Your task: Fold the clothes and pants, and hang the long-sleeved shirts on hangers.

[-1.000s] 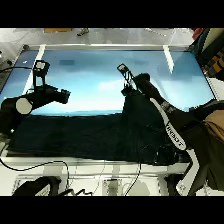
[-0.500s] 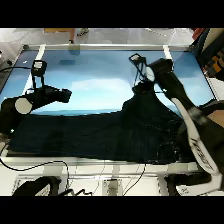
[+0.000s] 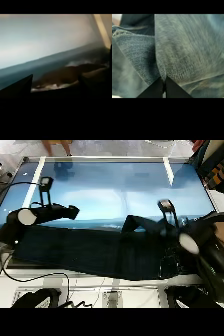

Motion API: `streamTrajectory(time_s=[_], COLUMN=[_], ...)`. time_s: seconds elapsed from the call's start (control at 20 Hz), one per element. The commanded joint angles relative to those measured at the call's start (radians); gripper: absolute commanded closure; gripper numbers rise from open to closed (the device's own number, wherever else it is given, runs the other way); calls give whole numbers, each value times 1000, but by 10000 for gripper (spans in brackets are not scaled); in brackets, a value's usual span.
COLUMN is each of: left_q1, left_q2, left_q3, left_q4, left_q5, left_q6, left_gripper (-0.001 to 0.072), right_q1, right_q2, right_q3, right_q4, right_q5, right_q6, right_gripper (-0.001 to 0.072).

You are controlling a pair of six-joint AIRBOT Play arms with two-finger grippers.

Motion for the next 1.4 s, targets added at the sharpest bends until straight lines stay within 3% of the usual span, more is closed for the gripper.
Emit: streamTrajectory(time_s=[0.0,0.15,0.35,0.5,0.55,0.65,0.7,1.0,1.2,1.35], left_q1=[-124,-264,-344,-353,-353,-349,-350,-351,-371,-396], left_q2=[-76,-199,-360,-457,-479,-515,-528,-623,-647,-688], left_q3=[-6,-6,2,28,39,65,76,206,254,257], left_q4=[-39,-195,-619,-803,-803,-795,-780,-458,-458,-458], left_q5=[-27,50,170,128,138,143,143,-2,-3,20], left_q6=[-1,-13,-15,-4,36,248,296,353,449,451], left_gripper=[99,99,96,-3,-3,-2,1,3,4,4], right_q1=[144,226,248,248,248,248,248,248,248,247], right_q2=[253,281,268,268,268,268,268,268,268,268], right_q3=[-188,-209,-209,-209,-209,-209,-209,-209,-209,-209], right_q4=[86,98,119,97,87,64,56,28,8,6], right_q5=[47,103,112,111,111,110,109,109,108,80], right_q6=[298,339,339,338,338,338,336,320,321,320], right_gripper=[686,685,685,684,684,684,684,684,684,684])
